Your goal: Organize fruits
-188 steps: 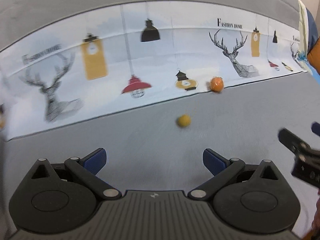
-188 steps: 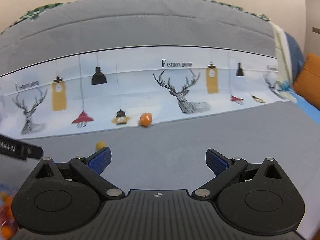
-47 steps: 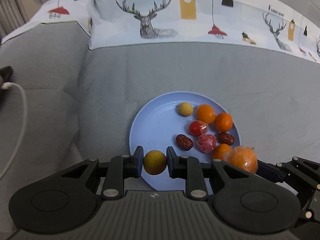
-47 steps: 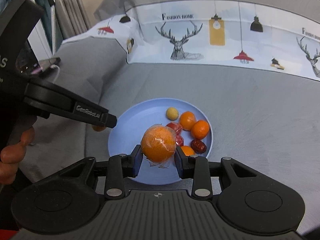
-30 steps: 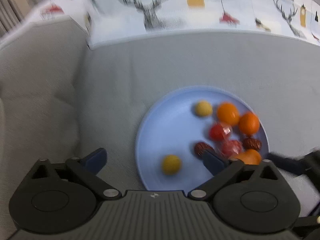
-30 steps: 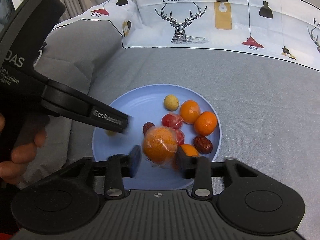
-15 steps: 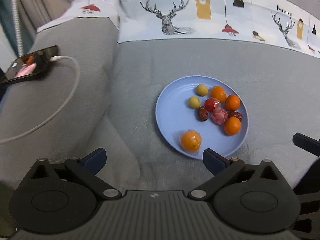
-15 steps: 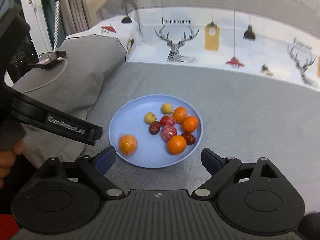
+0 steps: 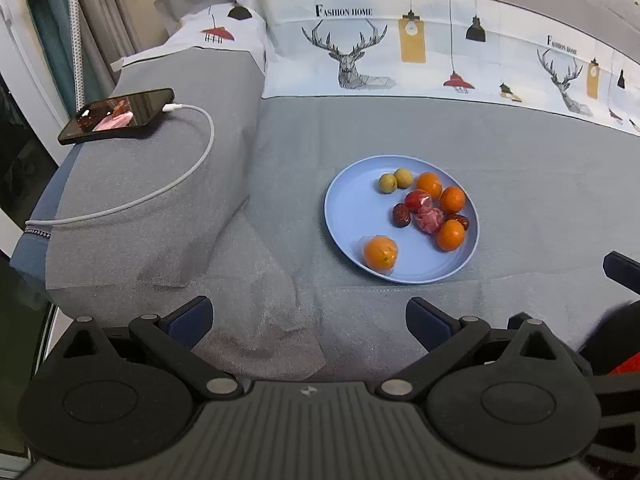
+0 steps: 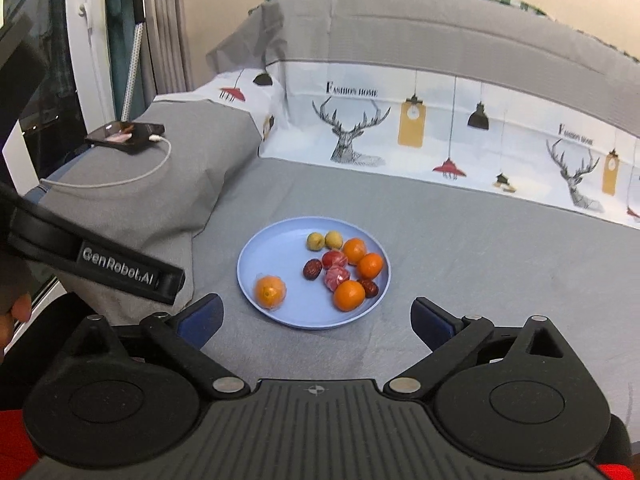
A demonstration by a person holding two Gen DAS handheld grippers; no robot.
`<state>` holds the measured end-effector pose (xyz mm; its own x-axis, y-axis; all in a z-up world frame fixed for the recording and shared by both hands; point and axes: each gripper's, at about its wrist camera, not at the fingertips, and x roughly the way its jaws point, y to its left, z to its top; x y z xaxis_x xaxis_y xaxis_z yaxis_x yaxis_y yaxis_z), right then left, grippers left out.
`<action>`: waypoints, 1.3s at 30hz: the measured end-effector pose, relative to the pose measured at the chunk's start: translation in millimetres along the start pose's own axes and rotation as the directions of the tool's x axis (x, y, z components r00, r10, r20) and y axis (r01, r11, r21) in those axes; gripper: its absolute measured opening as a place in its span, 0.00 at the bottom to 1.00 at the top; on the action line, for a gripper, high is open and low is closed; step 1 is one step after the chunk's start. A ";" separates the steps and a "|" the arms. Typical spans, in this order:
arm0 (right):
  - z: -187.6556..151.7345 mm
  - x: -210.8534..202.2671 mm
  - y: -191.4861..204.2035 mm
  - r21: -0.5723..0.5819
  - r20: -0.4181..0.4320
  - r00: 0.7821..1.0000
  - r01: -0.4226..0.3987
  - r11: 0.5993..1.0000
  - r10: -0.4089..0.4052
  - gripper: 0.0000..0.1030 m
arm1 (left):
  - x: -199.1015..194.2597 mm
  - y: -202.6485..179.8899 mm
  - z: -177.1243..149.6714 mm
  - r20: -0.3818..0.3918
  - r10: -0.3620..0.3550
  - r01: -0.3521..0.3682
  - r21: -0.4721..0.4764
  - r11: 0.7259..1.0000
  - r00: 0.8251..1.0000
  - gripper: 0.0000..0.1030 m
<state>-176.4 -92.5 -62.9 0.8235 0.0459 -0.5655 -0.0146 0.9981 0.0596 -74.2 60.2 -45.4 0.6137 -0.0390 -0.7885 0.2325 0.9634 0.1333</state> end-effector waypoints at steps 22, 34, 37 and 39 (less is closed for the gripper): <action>-0.2 -19.7 2.8 -0.003 0.047 0.998 0.030 1.000 -0.030 0.97 | -19.4 -2.6 -4.3 0.054 0.002 -0.003 0.024 1.000 0.999 1.00; -2.0 -16.3 0.7 0.008 0.035 0.999 0.031 0.999 -0.031 0.97 | -12.0 -4.2 -7.1 0.042 0.011 -0.013 0.037 0.999 0.999 1.00; -2.5 -16.2 0.3 0.008 0.035 0.999 0.031 0.999 -0.031 0.97 | -10.8 -4.7 -8.8 0.044 0.020 -0.022 0.044 0.999 0.999 1.00; -2.5 -16.1 0.3 0.008 0.034 0.999 0.031 0.999 -0.031 0.97 | -10.3 -5.1 -9.2 0.044 0.019 -0.021 0.047 0.999 0.999 1.00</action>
<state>-191.1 -92.8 -55.9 0.8425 0.0136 -0.5385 0.0153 0.9987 0.0492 -88.7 58.1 -43.4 0.6509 -0.0326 -0.7585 0.2552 0.9504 0.1781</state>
